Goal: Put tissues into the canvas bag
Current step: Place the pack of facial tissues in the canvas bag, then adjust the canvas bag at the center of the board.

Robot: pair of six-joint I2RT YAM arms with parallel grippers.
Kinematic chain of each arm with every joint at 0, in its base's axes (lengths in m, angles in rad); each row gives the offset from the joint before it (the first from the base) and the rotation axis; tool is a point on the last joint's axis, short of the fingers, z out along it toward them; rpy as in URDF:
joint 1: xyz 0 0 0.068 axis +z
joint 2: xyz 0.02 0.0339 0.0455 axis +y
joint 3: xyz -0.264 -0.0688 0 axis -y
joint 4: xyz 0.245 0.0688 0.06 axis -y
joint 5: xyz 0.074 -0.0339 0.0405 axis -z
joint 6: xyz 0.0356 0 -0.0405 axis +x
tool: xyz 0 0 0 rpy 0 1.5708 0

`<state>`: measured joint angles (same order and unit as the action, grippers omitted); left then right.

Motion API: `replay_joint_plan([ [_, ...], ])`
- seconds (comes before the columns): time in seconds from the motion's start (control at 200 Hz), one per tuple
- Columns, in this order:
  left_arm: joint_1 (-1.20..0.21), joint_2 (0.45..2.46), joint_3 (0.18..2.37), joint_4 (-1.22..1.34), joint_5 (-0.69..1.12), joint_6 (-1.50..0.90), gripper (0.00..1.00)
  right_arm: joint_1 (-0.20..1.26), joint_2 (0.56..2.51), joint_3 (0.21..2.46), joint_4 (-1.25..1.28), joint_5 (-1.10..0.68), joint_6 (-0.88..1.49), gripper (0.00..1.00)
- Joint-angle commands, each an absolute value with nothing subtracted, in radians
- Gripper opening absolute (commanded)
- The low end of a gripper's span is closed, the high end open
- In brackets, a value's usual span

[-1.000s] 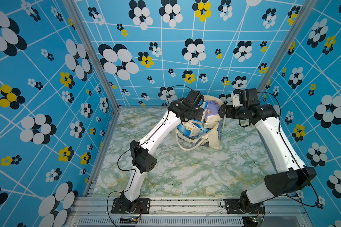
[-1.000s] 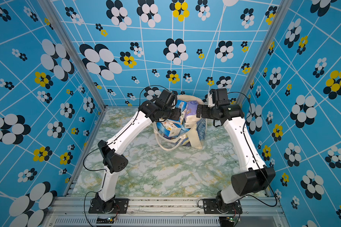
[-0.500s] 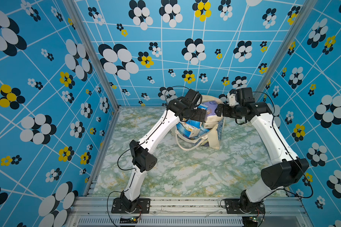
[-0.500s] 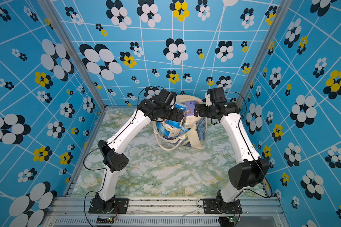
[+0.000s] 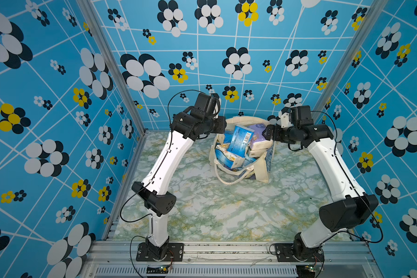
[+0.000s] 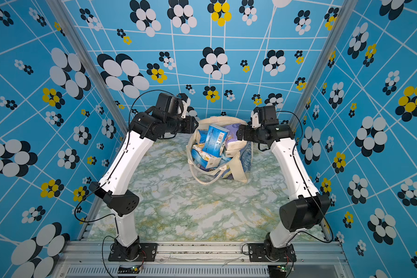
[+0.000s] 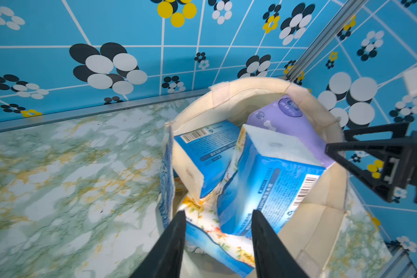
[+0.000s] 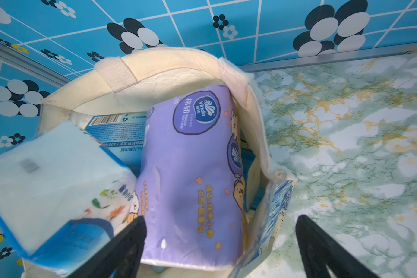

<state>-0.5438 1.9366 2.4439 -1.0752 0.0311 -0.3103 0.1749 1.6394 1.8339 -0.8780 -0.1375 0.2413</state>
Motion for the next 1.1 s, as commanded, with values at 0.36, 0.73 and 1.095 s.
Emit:
replay_joint_plan([
  [0.36,-0.508,2.018,2.36,-1.112,-0.011,-0.258,0.45,0.167,1.647,1.847,-0.882,-0.145,0.267,0.94],
  [0.73,-0.47,2.04,2.285,-1.067,0.005,-0.25,0.35,0.167,1.64,1.807,-0.877,-0.139,0.288,0.87],
  [1.095,-0.462,2.042,2.235,-1.039,0.047,-0.25,0.29,0.167,1.538,1.68,-0.847,-0.169,0.313,0.82],
])
